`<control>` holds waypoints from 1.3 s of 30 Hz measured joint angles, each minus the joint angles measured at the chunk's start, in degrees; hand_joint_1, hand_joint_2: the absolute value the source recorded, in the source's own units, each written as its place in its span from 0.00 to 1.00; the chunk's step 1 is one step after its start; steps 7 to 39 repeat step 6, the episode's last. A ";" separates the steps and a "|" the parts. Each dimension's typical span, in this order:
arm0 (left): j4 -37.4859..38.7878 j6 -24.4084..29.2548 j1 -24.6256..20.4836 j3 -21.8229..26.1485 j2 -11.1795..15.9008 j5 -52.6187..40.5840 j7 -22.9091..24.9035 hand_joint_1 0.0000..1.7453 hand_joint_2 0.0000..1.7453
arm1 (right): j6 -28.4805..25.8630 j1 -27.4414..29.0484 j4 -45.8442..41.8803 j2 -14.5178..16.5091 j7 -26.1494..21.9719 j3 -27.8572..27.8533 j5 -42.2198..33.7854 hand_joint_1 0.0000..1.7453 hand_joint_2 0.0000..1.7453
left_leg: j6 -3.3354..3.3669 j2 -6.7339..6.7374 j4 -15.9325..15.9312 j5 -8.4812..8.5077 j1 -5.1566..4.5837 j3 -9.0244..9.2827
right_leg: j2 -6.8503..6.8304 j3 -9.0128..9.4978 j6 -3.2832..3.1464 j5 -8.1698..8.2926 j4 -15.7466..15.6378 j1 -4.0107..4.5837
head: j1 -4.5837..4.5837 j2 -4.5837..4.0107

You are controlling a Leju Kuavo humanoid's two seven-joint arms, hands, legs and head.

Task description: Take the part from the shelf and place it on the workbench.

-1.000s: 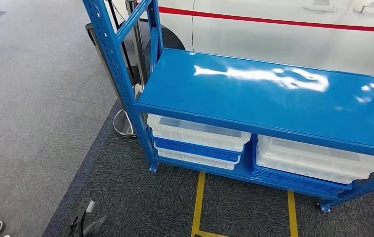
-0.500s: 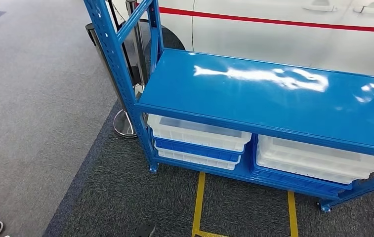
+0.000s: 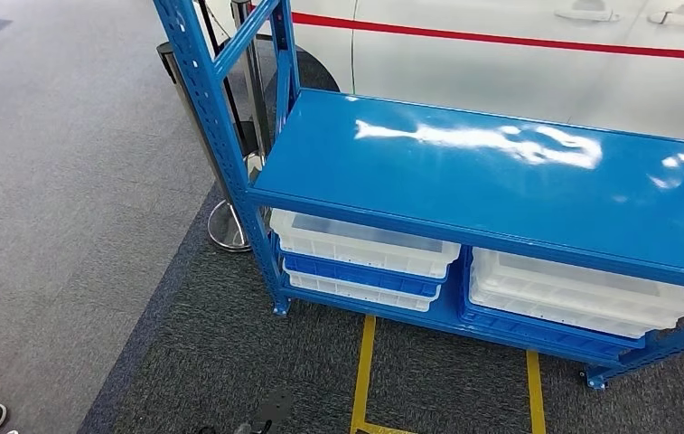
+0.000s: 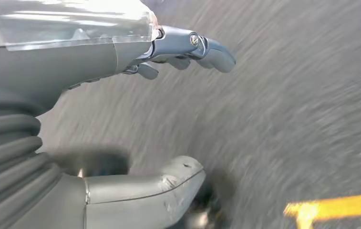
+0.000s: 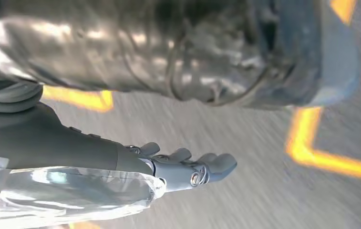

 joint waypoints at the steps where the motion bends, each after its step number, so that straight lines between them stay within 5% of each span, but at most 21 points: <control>1: -1.88 0.03 0.90 2.10 -0.26 -8.45 -0.03 0.00 1.00 | -0.39 0.88 -2.54 0.72 0.38 -1.67 6.47 0.00 0.00 | -0.01 0.00 0.00 -0.01 0.00 0.00 | 0.02 -0.01 0.00 0.00 0.00 0.01 | 0.00 0.00; 3: -5.33 0.11 2.32 6.61 -0.77 -23.14 -1.17 0.00 1.00 | -0.74 2.23 -6.71 1.86 0.21 -4.96 15.48 0.00 0.00 | 0.00 0.01 0.00 -0.03 0.00 0.01 | 0.03 -0.02 0.00 -0.03 0.00 0.01 | -0.01 0.00; 6: -10.10 0.22 4.25 11.19 -1.30 -30.29 -2.21 0.00 1.00 | -0.80 4.65 -12.08 2.82 0.15 -5.35 12.30 0.00 0.00 | 0.00 -0.01 -0.01 -0.06 0.00 0.04 | -0.04 0.05 0.01 -0.09 0.00 0.00 | 0.00 0.00; 39: -10.10 0.22 4.25 11.19 -1.30 -30.29 -2.21 0.00 1.00 | -0.80 4.65 -12.08 2.82 0.15 -5.35 12.30 0.00 0.00 | 0.00 -0.01 -0.01 -0.06 0.00 0.04 | -0.04 0.05 0.01 -0.09 0.00 0.00 | 0.00 0.00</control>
